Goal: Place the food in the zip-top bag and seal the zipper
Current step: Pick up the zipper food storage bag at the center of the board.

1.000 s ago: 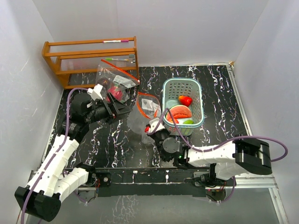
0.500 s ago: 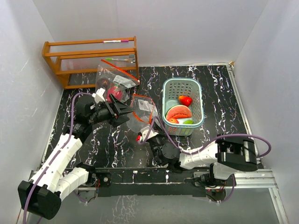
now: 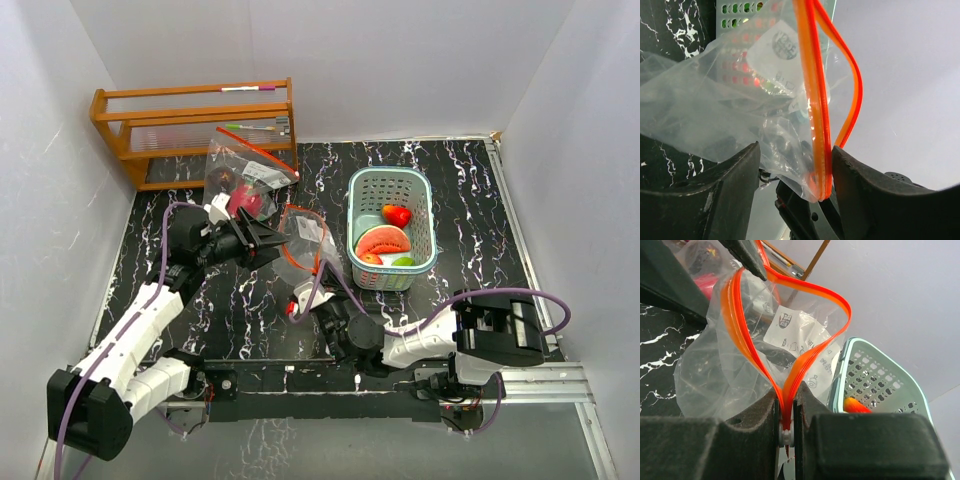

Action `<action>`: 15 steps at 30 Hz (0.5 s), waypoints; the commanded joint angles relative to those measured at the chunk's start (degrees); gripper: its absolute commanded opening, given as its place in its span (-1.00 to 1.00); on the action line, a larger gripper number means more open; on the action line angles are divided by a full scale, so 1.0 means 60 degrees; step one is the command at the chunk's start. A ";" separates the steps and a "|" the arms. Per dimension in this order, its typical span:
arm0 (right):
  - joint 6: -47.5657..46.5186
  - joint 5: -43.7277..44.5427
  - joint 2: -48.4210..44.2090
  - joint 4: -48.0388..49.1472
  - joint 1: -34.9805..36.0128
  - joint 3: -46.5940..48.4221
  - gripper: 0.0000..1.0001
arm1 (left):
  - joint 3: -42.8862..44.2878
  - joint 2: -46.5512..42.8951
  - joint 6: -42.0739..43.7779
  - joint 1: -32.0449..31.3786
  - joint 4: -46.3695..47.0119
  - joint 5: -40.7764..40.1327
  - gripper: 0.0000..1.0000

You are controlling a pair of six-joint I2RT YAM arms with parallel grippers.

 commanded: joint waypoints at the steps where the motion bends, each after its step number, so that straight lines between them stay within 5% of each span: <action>1: 0.0207 -0.0059 -0.0043 0.0500 0.0112 0.0336 -0.84 | 0.0160 0.0030 0.0106 -0.0025 0.0419 0.0141 0.08; 7: 0.1432 -0.0402 -0.0333 -0.1313 0.0164 0.0545 -0.84 | -0.0224 0.0101 -0.0136 -0.0025 0.1047 0.0258 -0.39; 15: 0.1739 -0.0356 -0.0524 -0.1554 0.0157 0.0565 -0.79 | -0.0331 0.0268 0.0108 -0.0025 0.1281 0.0360 -1.00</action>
